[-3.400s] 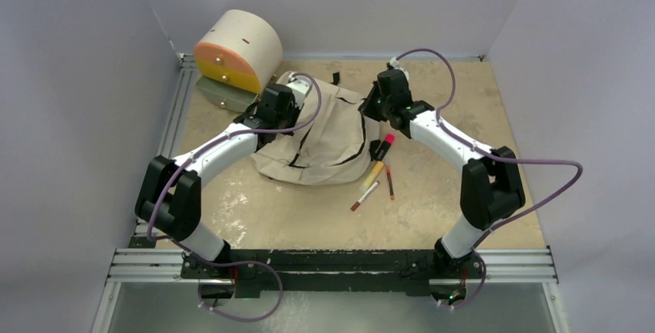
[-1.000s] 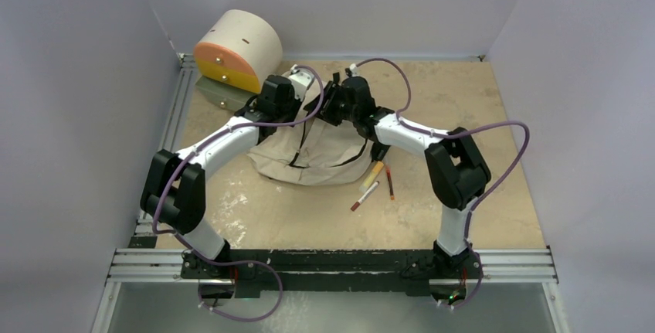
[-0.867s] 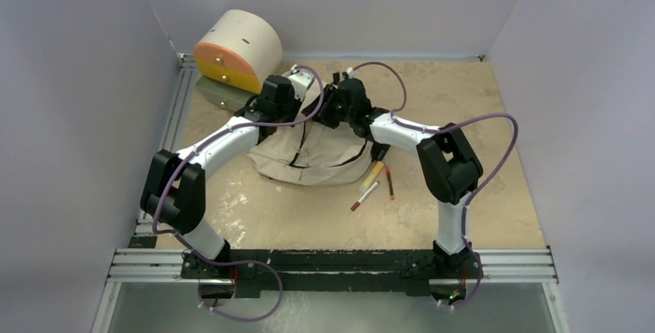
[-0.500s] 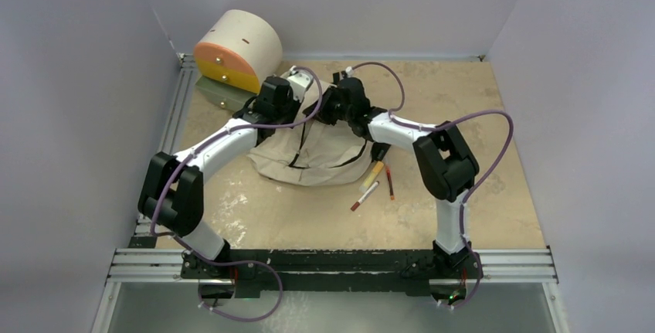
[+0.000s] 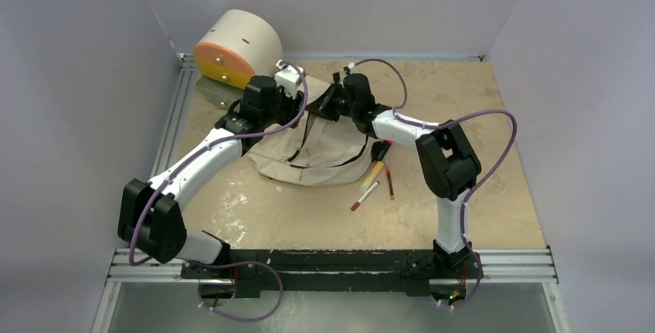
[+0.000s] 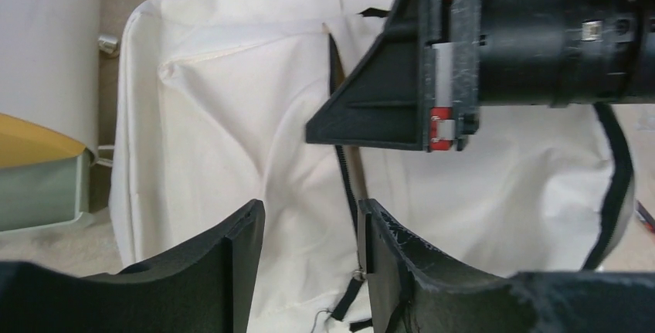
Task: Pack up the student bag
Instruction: Adjust the student bag at the center of the board.
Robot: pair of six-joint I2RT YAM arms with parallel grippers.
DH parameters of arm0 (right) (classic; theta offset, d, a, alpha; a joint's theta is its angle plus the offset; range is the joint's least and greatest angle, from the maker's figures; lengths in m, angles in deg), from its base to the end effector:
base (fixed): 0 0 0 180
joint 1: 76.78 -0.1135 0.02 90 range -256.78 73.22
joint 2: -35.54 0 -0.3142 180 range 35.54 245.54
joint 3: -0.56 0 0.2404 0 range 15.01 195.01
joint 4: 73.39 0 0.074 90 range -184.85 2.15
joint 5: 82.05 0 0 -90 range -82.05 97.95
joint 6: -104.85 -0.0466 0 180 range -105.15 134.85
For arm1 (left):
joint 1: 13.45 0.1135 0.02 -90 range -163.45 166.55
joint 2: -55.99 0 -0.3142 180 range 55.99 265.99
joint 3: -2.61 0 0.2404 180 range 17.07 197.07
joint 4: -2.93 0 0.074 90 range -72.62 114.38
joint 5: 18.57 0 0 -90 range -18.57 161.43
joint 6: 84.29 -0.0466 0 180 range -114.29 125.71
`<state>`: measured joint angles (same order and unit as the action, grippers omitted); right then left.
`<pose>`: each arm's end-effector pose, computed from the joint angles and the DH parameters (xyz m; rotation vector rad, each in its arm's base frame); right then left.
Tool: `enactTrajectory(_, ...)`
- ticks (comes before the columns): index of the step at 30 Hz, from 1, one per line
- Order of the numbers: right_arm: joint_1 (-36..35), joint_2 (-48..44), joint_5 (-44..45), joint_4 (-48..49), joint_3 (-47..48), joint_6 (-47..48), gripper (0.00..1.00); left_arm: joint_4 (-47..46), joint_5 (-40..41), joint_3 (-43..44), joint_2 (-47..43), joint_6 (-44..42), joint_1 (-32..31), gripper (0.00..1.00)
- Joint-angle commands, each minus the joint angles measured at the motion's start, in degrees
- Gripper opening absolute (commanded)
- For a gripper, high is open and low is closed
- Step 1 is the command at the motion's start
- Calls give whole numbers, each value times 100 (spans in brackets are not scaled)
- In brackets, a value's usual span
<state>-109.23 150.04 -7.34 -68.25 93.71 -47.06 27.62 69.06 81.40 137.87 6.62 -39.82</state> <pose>0.4056 0.2724 0.2787 0.3257 2.0617 1.3330 0.2879 -0.1449 0.3554 0.4818 2.0155 -0.3365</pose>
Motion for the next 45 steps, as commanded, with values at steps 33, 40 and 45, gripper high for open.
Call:
enactTrajectory(33, 89, -437, -824, 363, 251, -37, 0, -671, 2449, 503, 1522, -472, -920, 49)
enactTrajectory(40, 110, -534, -835, 335, 135, -6, 0, -657, 2708, 641, 1693, -722, -916, 31)
enactTrajectory(45, 180, -696, -826, 342, -21, 23, 0, -625, 2824, 610, 1673, -854, -914, 10)
